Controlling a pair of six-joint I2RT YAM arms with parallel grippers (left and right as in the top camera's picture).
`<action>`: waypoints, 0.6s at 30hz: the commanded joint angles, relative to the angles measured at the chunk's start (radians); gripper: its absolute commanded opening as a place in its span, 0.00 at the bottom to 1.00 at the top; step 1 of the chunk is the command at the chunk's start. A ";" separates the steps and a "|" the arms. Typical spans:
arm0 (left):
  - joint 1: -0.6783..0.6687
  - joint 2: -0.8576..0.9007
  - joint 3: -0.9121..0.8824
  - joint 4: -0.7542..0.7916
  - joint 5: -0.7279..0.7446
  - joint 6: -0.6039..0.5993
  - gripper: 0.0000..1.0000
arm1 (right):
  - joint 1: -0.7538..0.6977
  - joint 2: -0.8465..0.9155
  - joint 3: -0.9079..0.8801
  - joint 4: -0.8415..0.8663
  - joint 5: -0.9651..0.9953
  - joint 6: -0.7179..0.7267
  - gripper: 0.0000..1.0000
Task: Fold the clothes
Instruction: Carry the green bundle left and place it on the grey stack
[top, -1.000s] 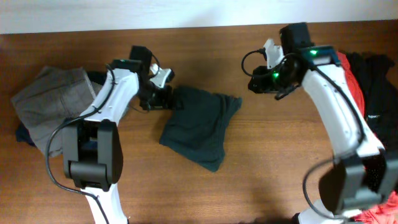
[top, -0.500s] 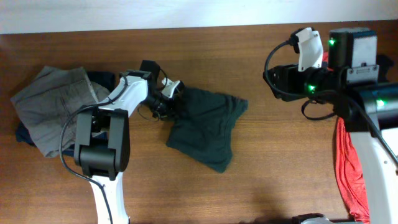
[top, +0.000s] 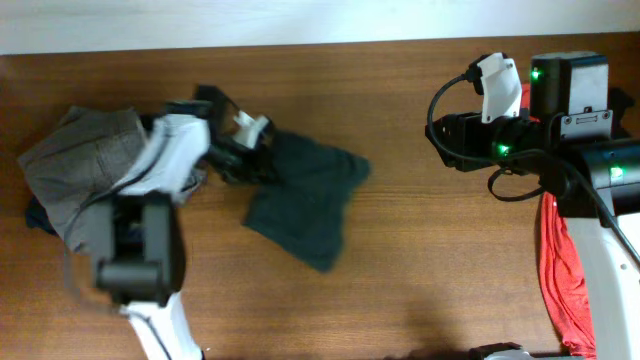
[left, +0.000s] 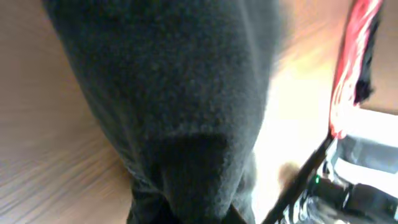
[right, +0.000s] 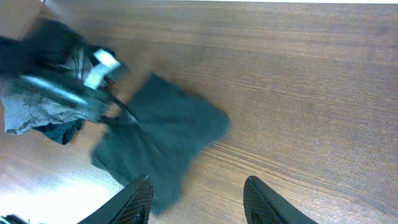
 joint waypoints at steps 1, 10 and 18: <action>0.142 -0.242 0.051 0.001 0.005 0.051 0.00 | 0.005 -0.014 0.010 0.000 0.010 -0.010 0.52; 0.562 -0.306 0.051 0.039 -0.091 0.066 0.00 | 0.005 -0.014 0.010 -0.001 0.009 -0.010 0.52; 0.787 -0.163 0.051 0.130 -0.223 0.066 0.00 | 0.005 -0.014 0.010 -0.020 0.009 -0.010 0.52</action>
